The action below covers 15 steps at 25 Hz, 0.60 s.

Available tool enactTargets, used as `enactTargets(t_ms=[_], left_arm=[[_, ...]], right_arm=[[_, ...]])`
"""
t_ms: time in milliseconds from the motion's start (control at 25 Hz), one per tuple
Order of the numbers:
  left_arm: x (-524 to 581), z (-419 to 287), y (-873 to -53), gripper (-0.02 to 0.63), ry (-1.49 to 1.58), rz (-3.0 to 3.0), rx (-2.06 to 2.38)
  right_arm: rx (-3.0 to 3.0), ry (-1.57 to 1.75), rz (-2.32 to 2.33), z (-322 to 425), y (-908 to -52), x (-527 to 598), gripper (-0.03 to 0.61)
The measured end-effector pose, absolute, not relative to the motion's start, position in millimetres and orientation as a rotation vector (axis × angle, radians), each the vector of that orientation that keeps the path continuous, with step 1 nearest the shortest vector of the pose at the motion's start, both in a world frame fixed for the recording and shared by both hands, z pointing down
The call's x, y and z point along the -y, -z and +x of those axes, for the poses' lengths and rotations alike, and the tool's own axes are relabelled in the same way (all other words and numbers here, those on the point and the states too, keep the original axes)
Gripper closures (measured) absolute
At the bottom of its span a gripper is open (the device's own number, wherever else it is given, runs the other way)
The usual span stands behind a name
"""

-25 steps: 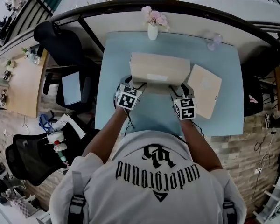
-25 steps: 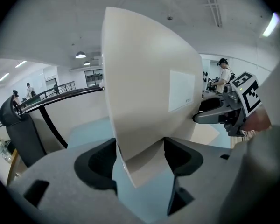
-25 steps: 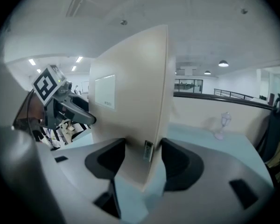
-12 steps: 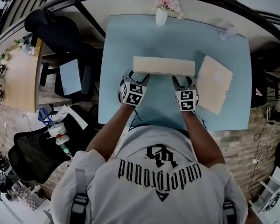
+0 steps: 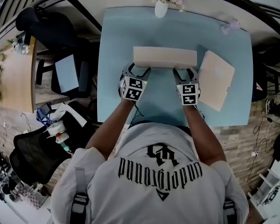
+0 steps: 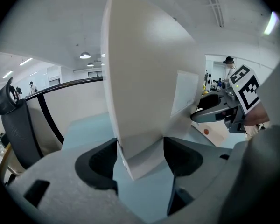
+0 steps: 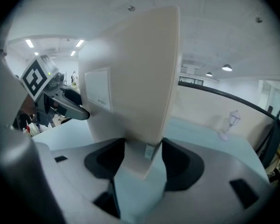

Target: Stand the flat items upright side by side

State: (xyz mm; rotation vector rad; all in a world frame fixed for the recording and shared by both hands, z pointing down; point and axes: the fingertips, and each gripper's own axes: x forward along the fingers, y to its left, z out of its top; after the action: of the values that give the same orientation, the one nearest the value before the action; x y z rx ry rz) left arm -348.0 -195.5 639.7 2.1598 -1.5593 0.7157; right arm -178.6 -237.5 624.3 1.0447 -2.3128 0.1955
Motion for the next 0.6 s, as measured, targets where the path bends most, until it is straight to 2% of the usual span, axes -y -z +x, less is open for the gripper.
enactTargets(t_ms=[600], left_arm=[[178.6,-343.2,-618.4,0.258,-0.654,2.199,1.544]], right_arm=[[2.328,-0.191,1.077,-161.4,-603.4,229.9,0.287]])
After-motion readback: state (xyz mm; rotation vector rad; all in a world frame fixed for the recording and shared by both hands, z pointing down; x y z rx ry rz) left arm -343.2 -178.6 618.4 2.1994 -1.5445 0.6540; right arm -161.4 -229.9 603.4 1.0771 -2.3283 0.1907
